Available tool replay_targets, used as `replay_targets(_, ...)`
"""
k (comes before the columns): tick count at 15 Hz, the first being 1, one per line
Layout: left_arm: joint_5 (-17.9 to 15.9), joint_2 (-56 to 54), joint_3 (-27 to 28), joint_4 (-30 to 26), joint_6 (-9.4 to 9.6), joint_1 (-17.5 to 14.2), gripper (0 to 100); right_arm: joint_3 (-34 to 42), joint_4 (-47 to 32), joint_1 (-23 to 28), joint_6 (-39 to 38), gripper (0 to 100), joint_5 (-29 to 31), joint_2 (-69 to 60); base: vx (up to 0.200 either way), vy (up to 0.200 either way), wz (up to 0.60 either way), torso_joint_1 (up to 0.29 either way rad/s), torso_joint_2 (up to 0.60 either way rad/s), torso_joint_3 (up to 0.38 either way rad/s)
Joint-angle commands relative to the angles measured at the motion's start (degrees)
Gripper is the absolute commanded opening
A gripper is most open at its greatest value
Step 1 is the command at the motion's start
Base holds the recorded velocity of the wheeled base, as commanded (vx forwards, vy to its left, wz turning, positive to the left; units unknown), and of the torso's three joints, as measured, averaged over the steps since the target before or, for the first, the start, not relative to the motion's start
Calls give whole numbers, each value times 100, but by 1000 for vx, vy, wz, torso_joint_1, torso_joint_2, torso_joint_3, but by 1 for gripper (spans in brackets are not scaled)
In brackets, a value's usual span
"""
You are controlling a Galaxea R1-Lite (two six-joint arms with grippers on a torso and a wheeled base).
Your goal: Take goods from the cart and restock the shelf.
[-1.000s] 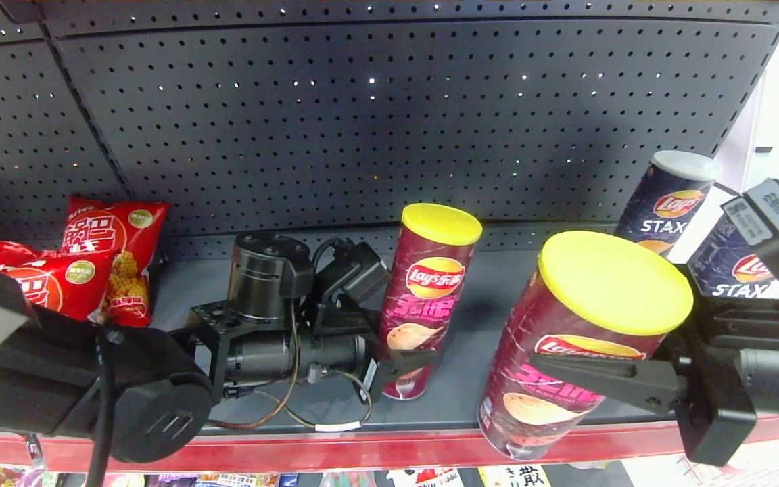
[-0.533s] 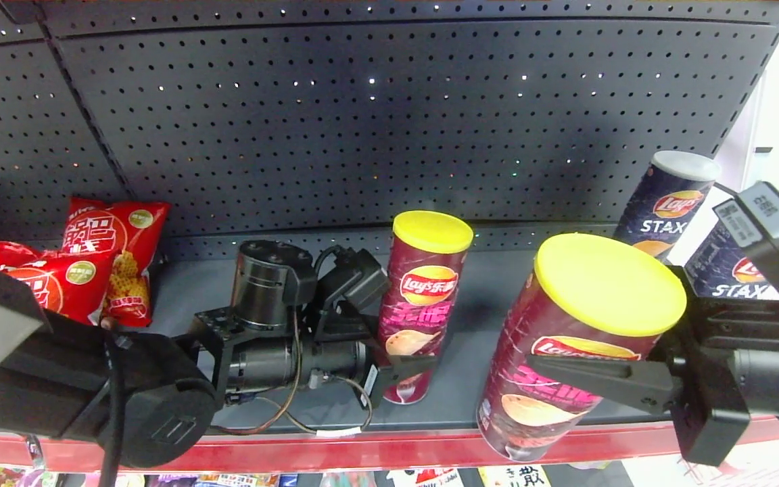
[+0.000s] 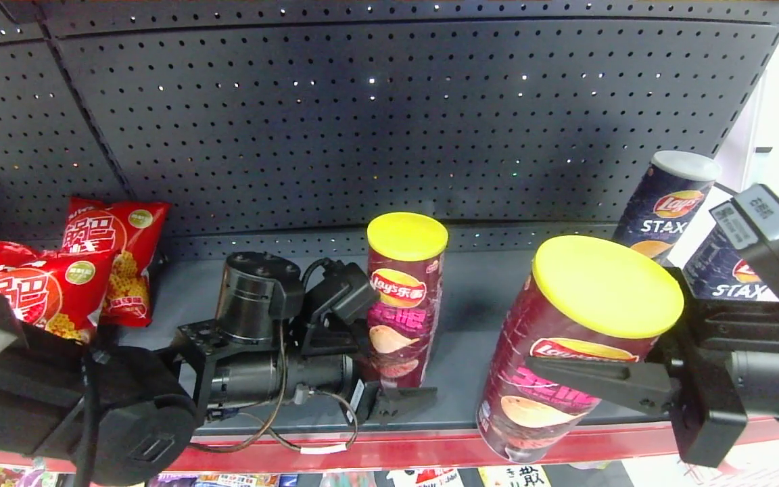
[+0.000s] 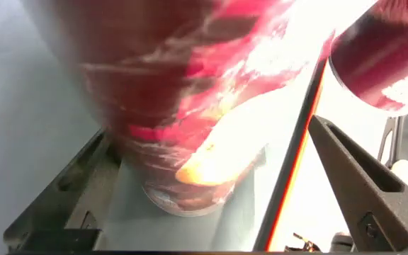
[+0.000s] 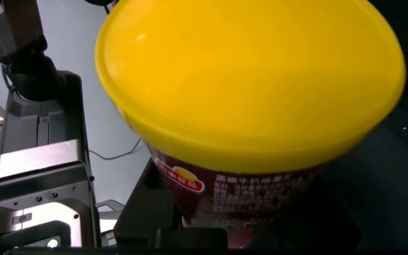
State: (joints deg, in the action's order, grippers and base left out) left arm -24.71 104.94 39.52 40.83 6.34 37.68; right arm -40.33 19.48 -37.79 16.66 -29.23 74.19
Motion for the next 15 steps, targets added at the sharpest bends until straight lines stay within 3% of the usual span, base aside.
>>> replay_targets(1, -7, -149, -111, 4, 8, -50, 100, -2, 3, 0, 3, 0, -3, -1, 0, 0, 0, 0, 0, 0)
replay_targets(10, 19, -509, -384, -5, -10, 99, 100, 16, -6, -9, 12, 0, 5, -1, 0, 0, 0, 0, 0, 0)
replay_targets(13, 221, -597, -472, 4, -274, 328, 100, 16, -6, -18, 12, 0, 5, -1, 0, 0, 0, 0, 0, 0)
replay_targets(15, 256, -624, -551, 4, -309, 354, 100, 16, -6, -27, 12, 0, 5, -1, 0, 0, 0, 0, 0, 0)
